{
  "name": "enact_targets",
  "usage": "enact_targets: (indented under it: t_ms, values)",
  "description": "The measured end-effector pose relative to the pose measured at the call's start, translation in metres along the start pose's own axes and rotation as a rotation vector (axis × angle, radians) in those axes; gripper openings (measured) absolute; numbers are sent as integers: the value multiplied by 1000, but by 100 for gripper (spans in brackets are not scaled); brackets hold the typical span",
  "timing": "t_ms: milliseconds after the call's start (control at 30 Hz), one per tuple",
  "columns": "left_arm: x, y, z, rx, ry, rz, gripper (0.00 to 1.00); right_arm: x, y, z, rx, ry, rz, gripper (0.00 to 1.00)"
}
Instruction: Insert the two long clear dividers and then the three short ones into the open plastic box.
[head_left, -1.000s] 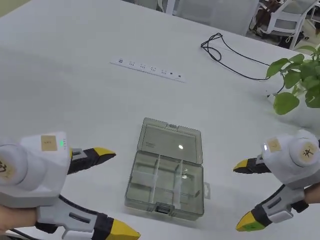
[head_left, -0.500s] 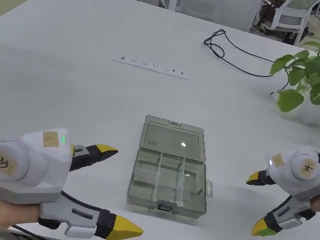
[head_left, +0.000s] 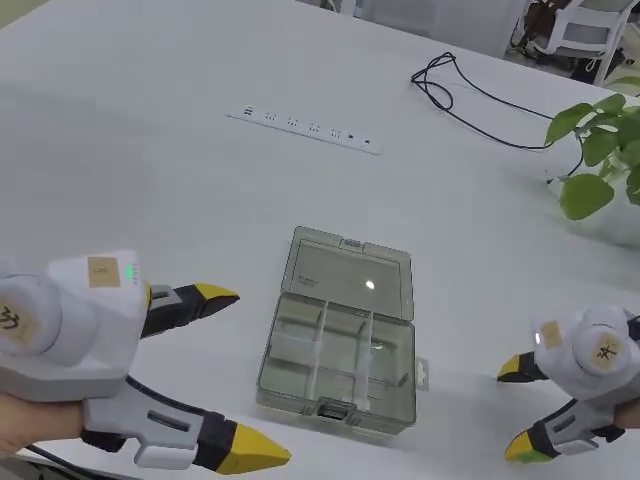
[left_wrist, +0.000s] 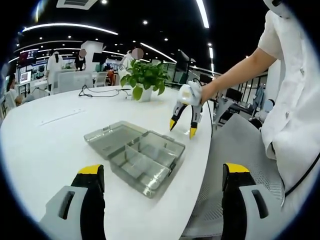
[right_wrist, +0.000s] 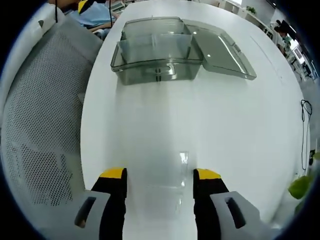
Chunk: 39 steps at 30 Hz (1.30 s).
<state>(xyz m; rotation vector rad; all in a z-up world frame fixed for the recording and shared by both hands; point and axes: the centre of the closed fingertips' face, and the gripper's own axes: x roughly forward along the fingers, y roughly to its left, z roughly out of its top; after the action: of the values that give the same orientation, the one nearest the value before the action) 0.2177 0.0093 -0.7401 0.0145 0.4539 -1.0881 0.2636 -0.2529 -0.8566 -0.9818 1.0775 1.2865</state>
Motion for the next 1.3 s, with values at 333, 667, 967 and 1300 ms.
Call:
enact_targets:
  t_ms: [333, 667, 967, 1300]
  values:
    - [-1, 0, -3, -4, 6, -2, 100, -1, -3, -1, -23, 10, -35, 40]
    - [-1, 0, -4, -6, 4, -1, 100, -1, -3, -1, -30, 18, -37, 33]
    - [-1, 0, -4, -3, 6, -4, 100, -1, -3, -1, -30, 23, -36, 33]
    - [-1, 0, -3, 2, 9, -8, 100, -4, -2, 0, -33, 19, -46, 33]
